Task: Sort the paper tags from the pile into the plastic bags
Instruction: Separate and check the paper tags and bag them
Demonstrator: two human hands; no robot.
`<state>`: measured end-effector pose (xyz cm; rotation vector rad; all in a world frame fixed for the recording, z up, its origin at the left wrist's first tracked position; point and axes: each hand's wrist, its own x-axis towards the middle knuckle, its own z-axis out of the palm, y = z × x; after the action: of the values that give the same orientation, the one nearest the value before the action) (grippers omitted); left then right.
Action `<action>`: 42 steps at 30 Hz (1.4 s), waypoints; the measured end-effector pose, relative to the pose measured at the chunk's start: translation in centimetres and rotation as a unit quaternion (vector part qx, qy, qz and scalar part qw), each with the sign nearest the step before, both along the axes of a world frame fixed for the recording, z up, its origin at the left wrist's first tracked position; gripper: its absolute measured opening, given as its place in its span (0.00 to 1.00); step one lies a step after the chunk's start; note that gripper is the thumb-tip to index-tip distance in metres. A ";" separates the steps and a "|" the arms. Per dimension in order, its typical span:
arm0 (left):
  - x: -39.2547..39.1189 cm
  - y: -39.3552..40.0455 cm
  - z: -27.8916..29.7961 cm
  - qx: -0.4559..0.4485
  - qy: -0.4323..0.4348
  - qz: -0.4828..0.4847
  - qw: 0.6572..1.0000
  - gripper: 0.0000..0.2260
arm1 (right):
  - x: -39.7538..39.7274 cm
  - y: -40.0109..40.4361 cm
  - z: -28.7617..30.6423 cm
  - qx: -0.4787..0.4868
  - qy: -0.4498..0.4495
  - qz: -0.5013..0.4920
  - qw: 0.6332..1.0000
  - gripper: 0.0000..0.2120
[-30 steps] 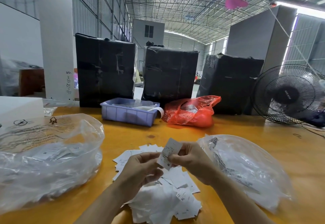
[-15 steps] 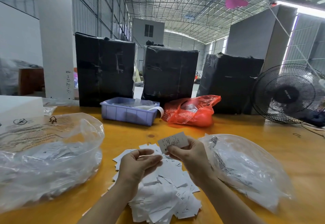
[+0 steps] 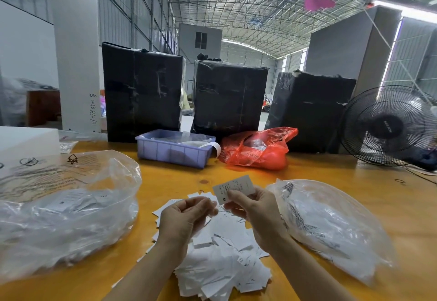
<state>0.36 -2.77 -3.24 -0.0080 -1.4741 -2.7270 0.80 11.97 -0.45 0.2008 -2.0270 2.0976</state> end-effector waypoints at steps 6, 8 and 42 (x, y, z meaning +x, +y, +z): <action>-0.2 0.1 0.7 0.081 -0.045 0.026 0.995 0.11 | 0.5 0.5 0.1 0.074 -0.133 0.250 0.956 0.05; -0.1 0.2 0.8 0.093 -0.043 0.038 0.994 0.12 | 0.7 0.1 -0.2 0.126 -0.111 0.254 0.953 0.06; 0.3 0.0 0.4 -0.001 -0.057 -0.020 0.998 0.14 | -0.4 0.7 0.4 0.008 0.007 0.005 1.000 0.06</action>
<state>0.64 -2.79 -2.84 0.1213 -1.5210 -2.7998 0.35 12.69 -0.07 0.2291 -2.0393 2.0810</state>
